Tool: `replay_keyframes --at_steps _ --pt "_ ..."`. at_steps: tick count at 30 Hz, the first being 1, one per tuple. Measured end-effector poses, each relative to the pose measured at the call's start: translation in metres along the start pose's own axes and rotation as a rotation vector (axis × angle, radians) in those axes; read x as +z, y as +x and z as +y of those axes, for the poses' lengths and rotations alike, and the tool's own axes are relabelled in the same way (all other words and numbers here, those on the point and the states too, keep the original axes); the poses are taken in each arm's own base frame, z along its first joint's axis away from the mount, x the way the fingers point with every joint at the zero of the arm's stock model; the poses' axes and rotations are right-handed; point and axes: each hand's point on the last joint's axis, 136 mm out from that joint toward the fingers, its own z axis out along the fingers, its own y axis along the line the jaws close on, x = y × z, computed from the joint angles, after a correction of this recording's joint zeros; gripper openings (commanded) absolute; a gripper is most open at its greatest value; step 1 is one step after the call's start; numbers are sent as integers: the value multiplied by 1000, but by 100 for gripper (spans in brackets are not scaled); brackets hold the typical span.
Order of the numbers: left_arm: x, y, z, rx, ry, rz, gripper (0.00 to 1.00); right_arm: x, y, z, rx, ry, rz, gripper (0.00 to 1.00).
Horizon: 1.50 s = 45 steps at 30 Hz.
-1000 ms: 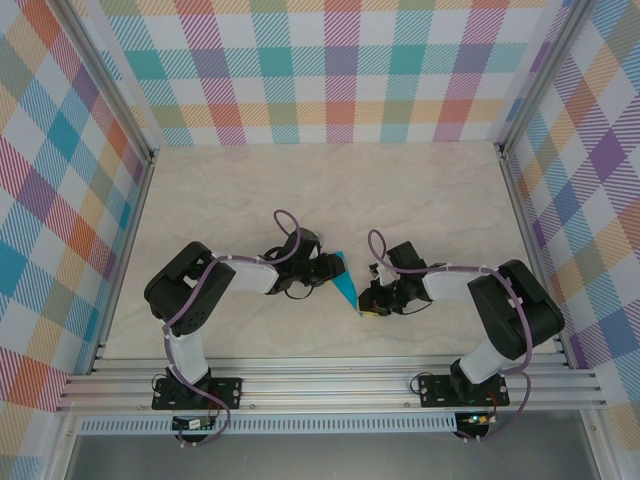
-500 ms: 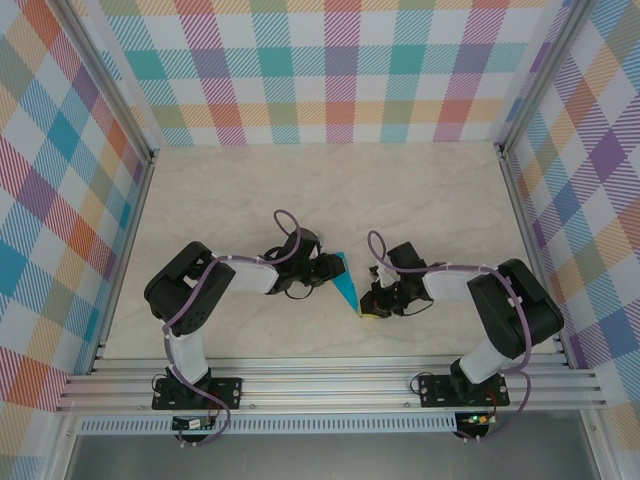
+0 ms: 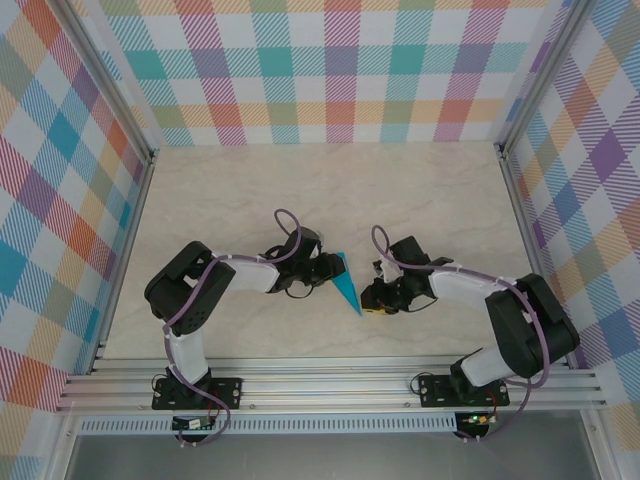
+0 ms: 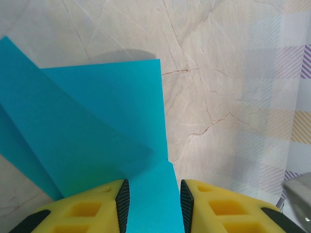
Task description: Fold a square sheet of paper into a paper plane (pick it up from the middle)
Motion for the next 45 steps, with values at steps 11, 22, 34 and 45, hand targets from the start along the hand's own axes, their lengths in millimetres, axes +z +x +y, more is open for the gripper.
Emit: replay_keyframes --at_steps 11,22,34,45 --pt "0 0 0 -2 -6 5 35 9 -36 51 -49 -165 -11 13" --pt "0 0 0 -2 -6 5 35 40 -29 20 -2 -78 44 10" --pt "0 1 1 4 -7 6 35 43 -22 9 -17 -67 44 13" --pt "0 1 1 4 -9 7 35 37 -1 3 -37 -71 66 13"
